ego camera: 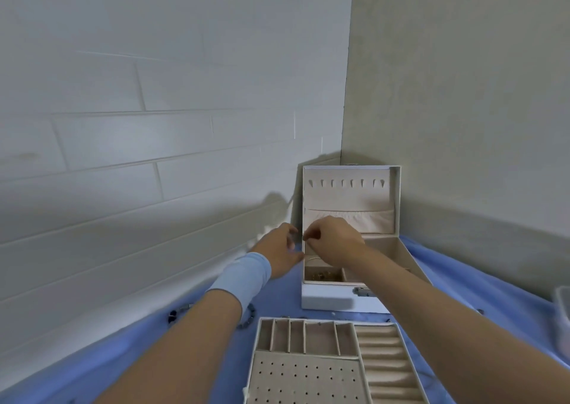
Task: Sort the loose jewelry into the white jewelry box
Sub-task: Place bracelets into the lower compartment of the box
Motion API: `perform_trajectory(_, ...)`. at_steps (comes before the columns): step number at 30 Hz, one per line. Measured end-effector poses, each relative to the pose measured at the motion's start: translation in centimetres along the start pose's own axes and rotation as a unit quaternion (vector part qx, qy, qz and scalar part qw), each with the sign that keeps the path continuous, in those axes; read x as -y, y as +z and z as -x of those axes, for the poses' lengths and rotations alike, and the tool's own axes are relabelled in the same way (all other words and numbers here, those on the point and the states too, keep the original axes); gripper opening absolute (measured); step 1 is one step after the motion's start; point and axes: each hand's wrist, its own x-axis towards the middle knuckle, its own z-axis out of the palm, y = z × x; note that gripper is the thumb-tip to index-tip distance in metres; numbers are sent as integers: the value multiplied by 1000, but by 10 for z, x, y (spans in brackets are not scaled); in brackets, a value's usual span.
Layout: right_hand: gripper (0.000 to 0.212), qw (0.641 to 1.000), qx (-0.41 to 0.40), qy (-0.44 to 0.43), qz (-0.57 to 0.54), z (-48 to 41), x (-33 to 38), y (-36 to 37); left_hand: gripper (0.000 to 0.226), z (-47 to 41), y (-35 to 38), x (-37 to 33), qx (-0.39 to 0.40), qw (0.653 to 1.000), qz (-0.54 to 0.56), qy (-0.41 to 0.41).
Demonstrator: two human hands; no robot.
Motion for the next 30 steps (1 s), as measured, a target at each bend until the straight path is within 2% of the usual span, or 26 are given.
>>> perform_trajectory(4,18,997,53,-53,-19,20,49,-1,28,31,-33,16,16,996,-78,-34)
perform_trajectory(10,19,971,193,-130,46,50,122,34,25,97,-70,49,127,960,-232,-98)
perform_trajectory(13,18,957,238,-151,71,64,149,53,8,127,-80,72,173,944,-254,-117)
perform_trajectory(15,20,946,272,-157,82,73,163,65,9,143,-86,87,198,940,-250,-121)
perform_trajectory(18,32,920,317,-180,144,85,180,76,27,163,-93,99,228,939,-220,-136)
perform_trajectory(22,30,919,308,-163,185,93,188,81,37,180,-91,109,217,938,-239,-128)
perform_trajectory(26,21,935,291,-154,131,95,184,79,44,189,-84,114,141,959,-226,-101)
perform_trajectory(28,17,943,278,-152,101,95,181,75,39,192,-81,115,121,966,-208,-92)
perform_trajectory(30,14,949,274,-144,58,96,179,73,23,194,-80,117,104,970,-199,-93)
